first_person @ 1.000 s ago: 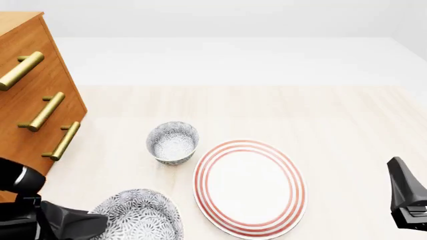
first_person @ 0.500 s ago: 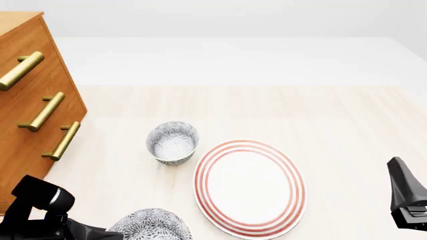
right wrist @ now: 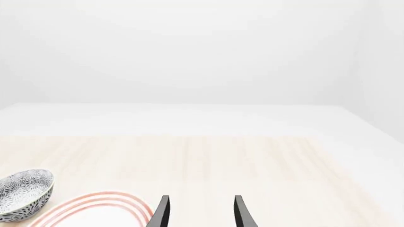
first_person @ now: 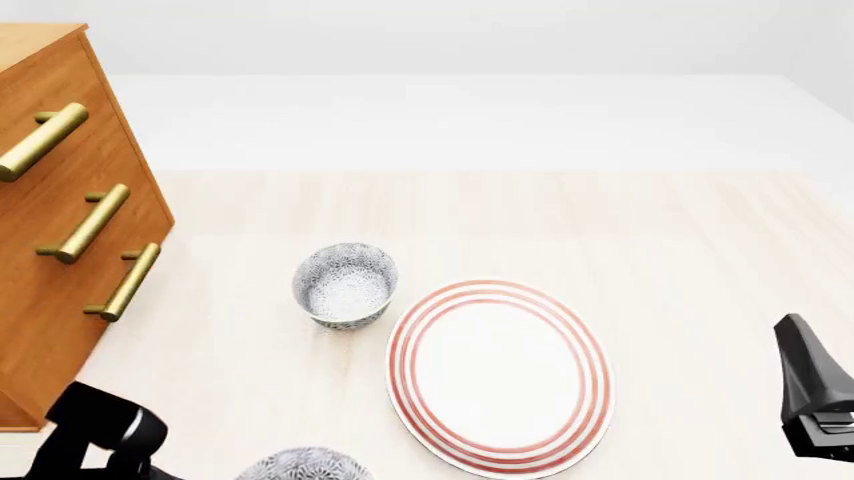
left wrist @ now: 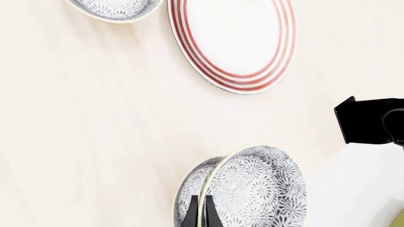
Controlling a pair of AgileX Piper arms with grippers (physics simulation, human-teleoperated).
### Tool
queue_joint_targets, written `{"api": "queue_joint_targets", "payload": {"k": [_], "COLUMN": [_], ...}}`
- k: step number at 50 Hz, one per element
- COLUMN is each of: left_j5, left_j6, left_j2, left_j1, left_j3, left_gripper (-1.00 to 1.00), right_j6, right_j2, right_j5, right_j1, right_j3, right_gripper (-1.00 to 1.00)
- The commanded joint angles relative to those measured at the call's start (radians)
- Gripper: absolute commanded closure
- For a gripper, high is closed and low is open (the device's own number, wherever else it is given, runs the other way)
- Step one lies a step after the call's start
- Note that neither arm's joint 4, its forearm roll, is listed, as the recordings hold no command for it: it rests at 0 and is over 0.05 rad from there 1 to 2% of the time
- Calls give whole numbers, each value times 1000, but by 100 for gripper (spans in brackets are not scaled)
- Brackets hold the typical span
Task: Stack the bowl in the middle on the bowl at the back.
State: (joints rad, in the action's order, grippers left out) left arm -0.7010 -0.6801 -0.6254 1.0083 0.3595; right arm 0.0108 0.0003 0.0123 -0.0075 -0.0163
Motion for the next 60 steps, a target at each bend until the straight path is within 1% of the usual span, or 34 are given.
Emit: {"api": "queue_joint_targets", "payload": {"k": [1,9,10,26,33,36,39,40,41,42,43,46,47,51,53,55,58,60], "left_j5": [-1,4,5,18,5,-27,-85,-86,-128,-129,-157,-174,-188,-229,-269,-286,-298,-314], "left_j6": [-12,-16,-16,-23,-18,-2,28,28,52,52,67,78,96,107,130,152,154,176], "left_j2": [13,6,3,-6,5,29,71,71,100,101,119,134,144,186,225,239,255,272], "left_j1": [9,13,16,26,20,2,-33,-33,-59,-59,-75,-85,-96,-122,-154,-170,-180,-203], "left_j3": [-16,-18,-15,-16,-13,4,41,41,70,71,89,94,98,112,128,138,146,168], "left_gripper": [100,100,-100,-100,-100,-100,-100,-100,-100,-100,-100,-100,-100,-100,-100,-100,-100,-100], "right_j6": [0,0,0,0,0,0,0,0,0,0,0,1,0,0,-3,-4,-3,-4], "right_j2": [0,0,0,0,0,0,0,0,0,0,0,0,0,0,0,0,0,1], "right_j5": [0,0,0,0,0,0,0,0,0,0,0,0,-1,-1,-2,-3,-5,-10], "right_j1": [0,0,0,0,0,0,0,0,0,0,0,2,1,-1,-5,-7,-4,-5], "right_j3": [0,0,0,0,0,0,0,0,0,0,0,0,0,0,-1,-3,-6,-17], "right_gripper": [-100,-100,-100,-100,-100,-100,-100,-100,-100,-100,-100,-100,-100,-100,-100,-100,-100,-100]}}
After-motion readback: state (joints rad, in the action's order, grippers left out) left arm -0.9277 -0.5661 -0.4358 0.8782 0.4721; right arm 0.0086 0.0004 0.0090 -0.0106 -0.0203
